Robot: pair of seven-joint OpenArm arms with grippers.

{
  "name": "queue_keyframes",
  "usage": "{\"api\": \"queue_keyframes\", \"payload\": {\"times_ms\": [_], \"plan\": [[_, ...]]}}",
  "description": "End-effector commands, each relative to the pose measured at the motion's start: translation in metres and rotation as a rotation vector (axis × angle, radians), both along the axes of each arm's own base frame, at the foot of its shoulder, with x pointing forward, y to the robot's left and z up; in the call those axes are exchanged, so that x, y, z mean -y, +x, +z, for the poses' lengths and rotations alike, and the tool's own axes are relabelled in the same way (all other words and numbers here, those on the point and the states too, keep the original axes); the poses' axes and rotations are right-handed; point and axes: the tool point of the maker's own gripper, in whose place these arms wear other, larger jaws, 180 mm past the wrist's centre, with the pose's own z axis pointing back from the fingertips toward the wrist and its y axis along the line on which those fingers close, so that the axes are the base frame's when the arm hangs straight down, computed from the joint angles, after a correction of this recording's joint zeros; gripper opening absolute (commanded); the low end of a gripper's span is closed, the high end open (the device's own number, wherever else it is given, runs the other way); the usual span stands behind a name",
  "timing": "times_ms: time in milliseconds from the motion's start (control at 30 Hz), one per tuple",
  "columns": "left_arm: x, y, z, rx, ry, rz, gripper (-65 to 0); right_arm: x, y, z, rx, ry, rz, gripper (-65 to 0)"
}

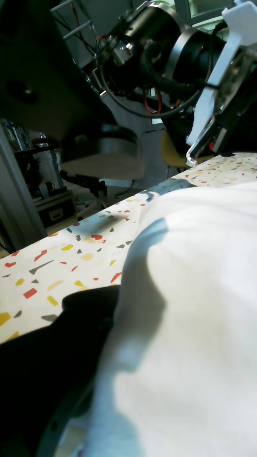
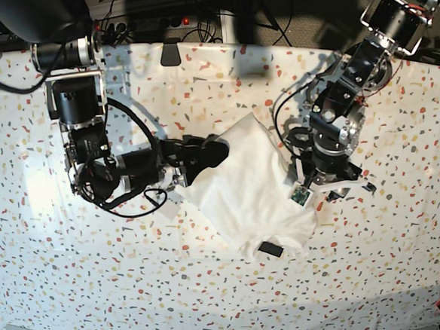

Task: Fold the T-shirt properly
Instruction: 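Pull the bundle edges with both grippers to square the folded shirt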

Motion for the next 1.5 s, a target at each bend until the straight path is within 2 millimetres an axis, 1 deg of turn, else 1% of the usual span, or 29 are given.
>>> {"api": "queue_keyframes", "payload": {"times_ms": [0, 67, 100, 200, 300, 400, 467, 533, 600, 700, 767, 800, 900, 1000, 1167, 1200, 1233, 1267, 1333, 1367, 1400, 1467], "plan": [[-0.001, 0.01, 0.017, 0.053, -0.009, 0.009, -45.0, -0.003, 0.015, 0.019, 0.054, 0.032, -0.006, -19.6], [0.0, 0.009, 0.018, 0.049, -0.029, 0.019, -45.0, 0.001, 0.019, 0.021, 0.064, 0.022, -0.007, -19.6], [0.0, 0.01, 0.023, 0.065, -0.042, 0.033, -45.0, 0.004, 0.021, 0.023, 0.071, 0.015, -0.01, -19.6], [0.001, 0.011, 0.047, 0.129, -0.079, 0.07, -45.0, 0.02, 0.031, 0.029, 0.094, -0.013, -0.024, -19.6], [0.007, 0.008, 0.069, 0.164, -0.097, 0.069, -45.0, 0.037, 0.039, 0.034, 0.114, -0.047, -0.04, -19.6], [0.016, 0.006, 0.084, 0.192, -0.135, 0.05, -45.0, 0.057, 0.044, 0.038, 0.127, -0.082, -0.059, -19.6], [0.018, 0.005, 0.088, 0.199, -0.142, 0.047, -45.0, 0.069, 0.047, 0.04, 0.135, -0.105, -0.07, -19.6], [0.017, 0.003, 0.083, 0.171, -0.141, 0.063, -45.0, 0.081, 0.049, 0.042, 0.141, -0.128, -0.082, -19.6], [0.017, -0.003, 0.073, 0.13, -0.147, 0.079, -45.0, 0.094, 0.052, 0.045, 0.149, -0.151, -0.095, -19.6], [0.026, -0.015, 0.056, 0.072, -0.19, 0.073, -45.0, 0.114, 0.056, 0.05, 0.162, -0.195, -0.113, -19.6], [0.03, -0.023, 0.048, 0.053, -0.2, 0.069, -45.0, 0.129, 0.057, 0.046, 0.16, -0.265, -0.113, -19.6], [0.031, -0.026, 0.045, 0.048, -0.204, 0.066, -45.0, 0.135, 0.061, 0.044, 0.174, -0.298, -0.132, -19.6], [0.031, -0.032, 0.039, 0.037, -0.202, 0.064, -45.0, 0.148, 0.085, 0.042, 0.261, -0.373, -0.229, -19.6], [0.032, -0.033, 0.039, 0.034, -0.201, 0.063, -45.0, 0.149, 0.097, 0.035, 0.317, -0.442, -0.261, -19.7], [0.032, -0.033, 0.038, 0.034, -0.201, 0.062, -45.0, 0.131, 0.104, 0.028, 0.347, -0.459, -0.251, -19.9], [0.032, -0.033, 0.038, 0.033, -0.201, 0.062, -45.0, 0.126, 0.105, 0.028, 0.351, -0.448, -0.252, -22.7], [0.032, -0.033, 0.038, 0.034, -0.201, 0.062, -45.0, 0.122, 0.106, 0.029, 0.354, -0.439, -0.251, -28.0], [0.031, -0.033, 0.038, 0.034, -0.201, 0.062, -45.0, 0.118, 0.107, 0.029, 0.358, -0.438, -0.248, -35.9], [0.031, -0.033, 0.038, 0.034, -0.201, 0.062, -45.0, 0.113, 0.111, 0.031, 0.371, -0.436, -0.247, -54.8], [0.031, -0.033, 0.038, 0.033, -0.2, 0.062, -45.0, 0.111, 0.113, 0.034, 0.377, -0.429, -0.248, -62.4], [0.031, -0.033, 0.038, 0.033, -0.2, 0.062, -45.0, 0.109, 0.115, 0.037, 0.384, -0.425, -0.25, -65.0], [0.031, -0.033, 0.038, 0.033, -0.2, 0.062, -45.0, 0.109, 0.122, 0.045, 0.403, -0.421, -0.255, -65.0]]}}
